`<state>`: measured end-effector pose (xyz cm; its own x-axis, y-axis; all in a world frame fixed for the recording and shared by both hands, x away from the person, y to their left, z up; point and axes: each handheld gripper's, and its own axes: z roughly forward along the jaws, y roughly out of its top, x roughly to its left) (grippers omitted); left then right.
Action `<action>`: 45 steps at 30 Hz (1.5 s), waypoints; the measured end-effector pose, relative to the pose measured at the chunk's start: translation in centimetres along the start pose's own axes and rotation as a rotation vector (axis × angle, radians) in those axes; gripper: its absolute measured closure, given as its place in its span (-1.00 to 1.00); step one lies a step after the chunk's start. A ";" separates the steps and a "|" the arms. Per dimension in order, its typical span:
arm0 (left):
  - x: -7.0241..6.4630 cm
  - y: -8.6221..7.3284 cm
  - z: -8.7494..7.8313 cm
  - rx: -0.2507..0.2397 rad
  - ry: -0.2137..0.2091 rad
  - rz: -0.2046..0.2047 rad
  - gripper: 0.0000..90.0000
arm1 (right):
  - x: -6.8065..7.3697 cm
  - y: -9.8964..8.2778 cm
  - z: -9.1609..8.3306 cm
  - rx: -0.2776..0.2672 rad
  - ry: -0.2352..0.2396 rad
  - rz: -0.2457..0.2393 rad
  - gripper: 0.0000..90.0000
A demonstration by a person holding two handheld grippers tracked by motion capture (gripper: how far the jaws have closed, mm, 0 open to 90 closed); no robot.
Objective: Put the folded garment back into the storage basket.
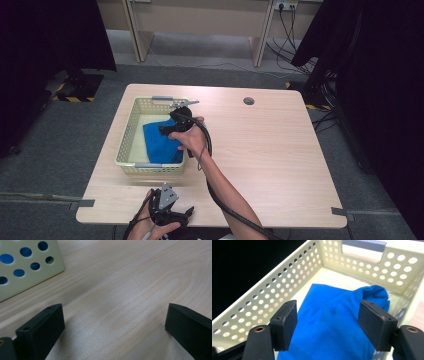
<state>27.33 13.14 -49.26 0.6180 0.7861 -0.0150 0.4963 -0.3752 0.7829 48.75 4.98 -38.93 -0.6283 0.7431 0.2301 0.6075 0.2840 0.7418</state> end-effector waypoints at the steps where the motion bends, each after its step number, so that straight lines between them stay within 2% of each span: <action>1: 0.0 0.0 0.0 0.000 0.000 0.000 -0.97 | 0.0 0.1 -0.1 -0.002 -0.003 -0.010 -0.30; 16: 0.0 0.0 0.0 -0.001 0.000 0.000 -0.97 | -1.2 0.0 -1.6 -0.013 -0.006 -0.017 -0.44; 29: 0.0 0.0 0.0 0.000 0.000 0.000 -0.97 | -2.2 -0.8 -3.7 -0.036 0.028 -0.046 -0.58; 41: 0.0 0.0 0.0 0.000 0.000 0.000 -0.97 | -3.5 -1.7 -6.2 -0.059 0.025 -0.073 -0.68; 45: 0.0 0.0 0.0 -0.001 0.001 -0.001 -0.97 | -4.2 -2.2 -7.0 -0.072 0.018 -0.065 -0.74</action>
<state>27.36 13.10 -49.27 0.6173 0.7866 -0.0151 0.4962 -0.3744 0.7833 46.64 -3.06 -37.14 -0.6742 0.7134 0.1911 0.5291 0.2860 0.7989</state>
